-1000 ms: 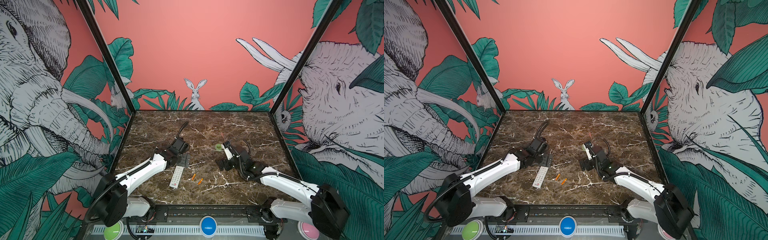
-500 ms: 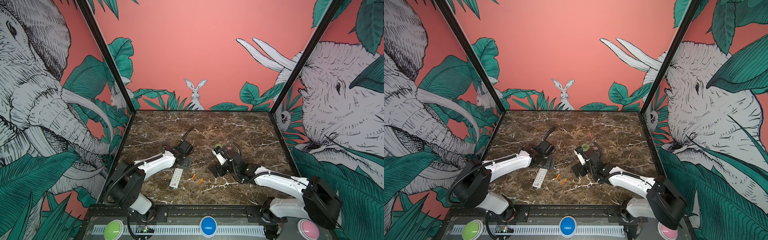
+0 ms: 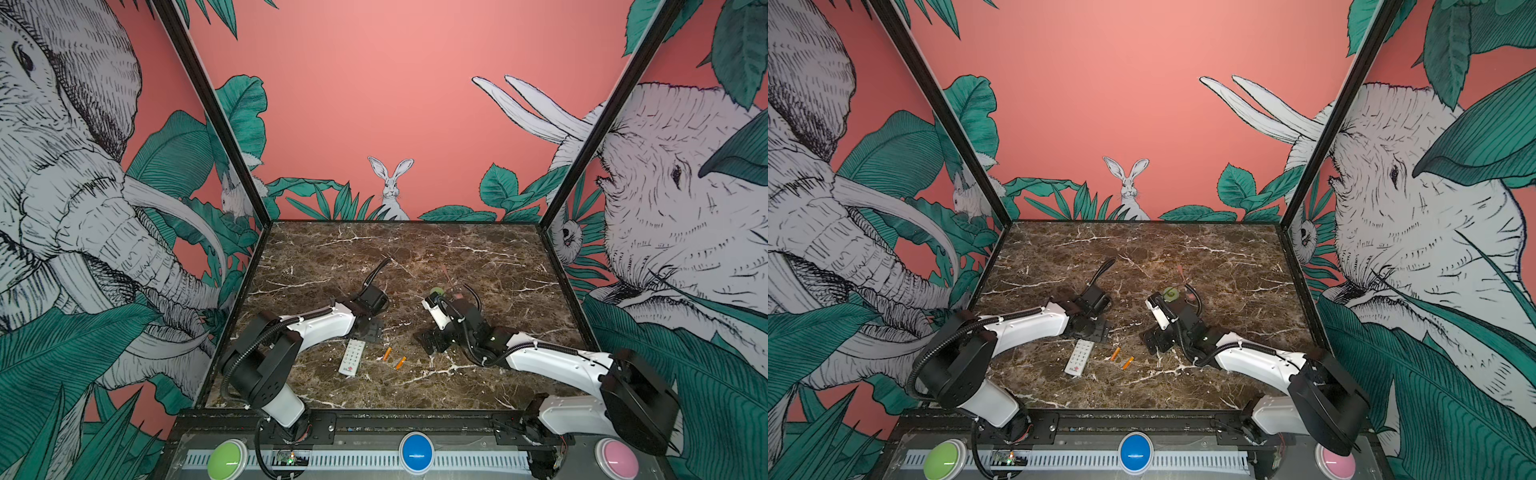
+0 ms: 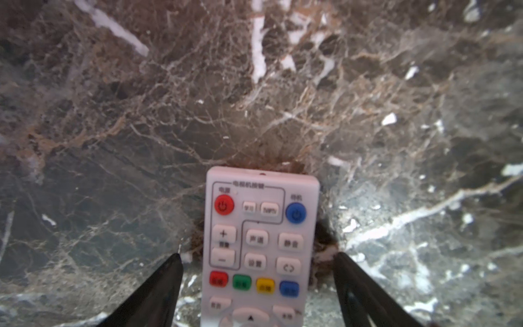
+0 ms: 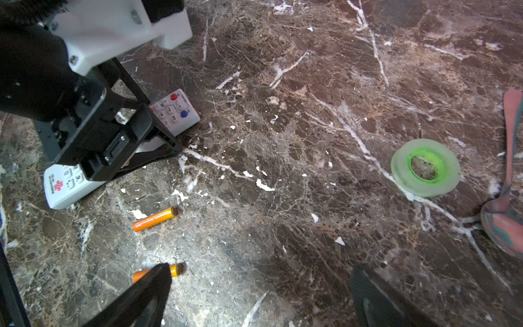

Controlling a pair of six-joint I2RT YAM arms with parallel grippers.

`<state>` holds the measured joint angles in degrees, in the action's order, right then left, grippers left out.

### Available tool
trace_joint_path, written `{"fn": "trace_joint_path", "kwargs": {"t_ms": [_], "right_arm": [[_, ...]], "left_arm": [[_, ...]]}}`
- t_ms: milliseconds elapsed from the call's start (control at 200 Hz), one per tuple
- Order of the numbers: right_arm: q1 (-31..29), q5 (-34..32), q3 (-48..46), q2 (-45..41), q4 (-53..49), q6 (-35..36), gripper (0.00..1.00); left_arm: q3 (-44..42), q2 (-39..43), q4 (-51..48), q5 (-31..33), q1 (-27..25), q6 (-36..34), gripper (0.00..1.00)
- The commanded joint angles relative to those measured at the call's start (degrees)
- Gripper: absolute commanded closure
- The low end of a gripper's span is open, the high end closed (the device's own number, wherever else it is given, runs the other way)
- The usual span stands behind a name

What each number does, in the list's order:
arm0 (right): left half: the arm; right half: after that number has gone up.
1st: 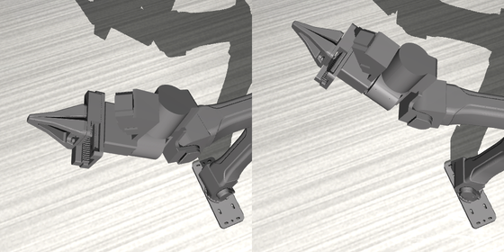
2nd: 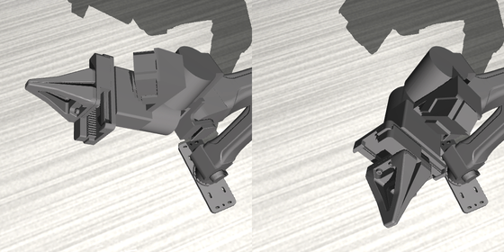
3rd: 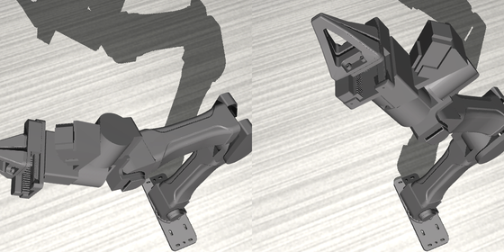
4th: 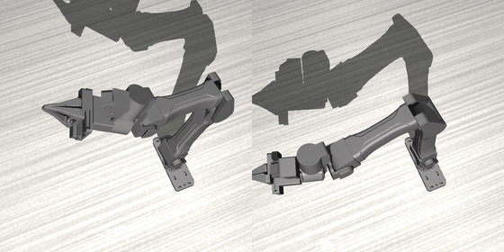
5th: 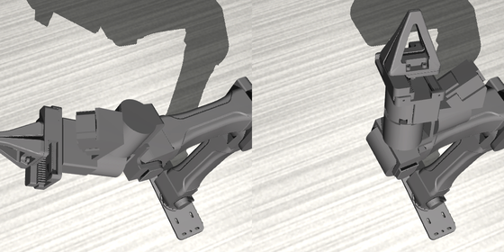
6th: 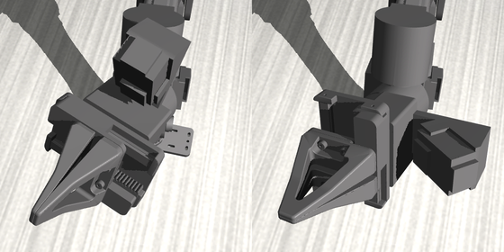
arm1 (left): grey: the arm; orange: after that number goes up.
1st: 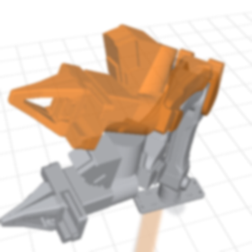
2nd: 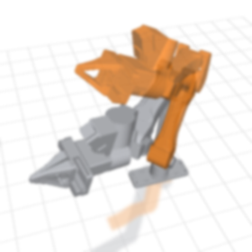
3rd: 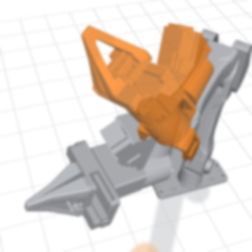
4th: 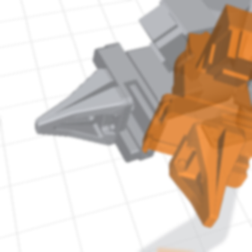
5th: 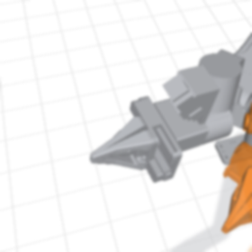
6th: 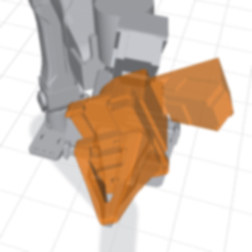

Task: Load the batteries into the remote control
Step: 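Reach the left gripper down to the white remote while the right gripper moves toward it, then close the left gripper on the remote's end and lift it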

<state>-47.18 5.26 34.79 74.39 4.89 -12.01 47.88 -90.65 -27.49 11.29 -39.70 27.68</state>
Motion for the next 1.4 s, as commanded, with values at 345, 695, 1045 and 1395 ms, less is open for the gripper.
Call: {"fn": "trace_joint_path", "kwargs": {"t_ms": [345, 695, 1045, 1395], "right_arm": [[-0.28, 0.46, -0.32, -2.66, 1.43, 0.49, 0.01], [-0.28, 1.12, -1.63, -6.45, 2.63, -0.67, 0.01], [-0.28, 6.75, -3.76, -8.98, 6.27, -1.55, 0.01], [-0.19, 12.81, -4.91, -13.86, 9.22, -0.87, 0.01]], "left_arm": [[-2.0, -0.38, 0.42, 0.44, -0.11, 1.5, 0.42], [-2.72, 4.08, -0.28, 3.1, -0.11, -0.06, 0.75], [-2.73, 10.6, 0.06, 3.06, -0.11, -2.6, 0.9], [-3.69, 21.29, 2.87, 1.09, -0.07, -5.6, 0.99]]}}
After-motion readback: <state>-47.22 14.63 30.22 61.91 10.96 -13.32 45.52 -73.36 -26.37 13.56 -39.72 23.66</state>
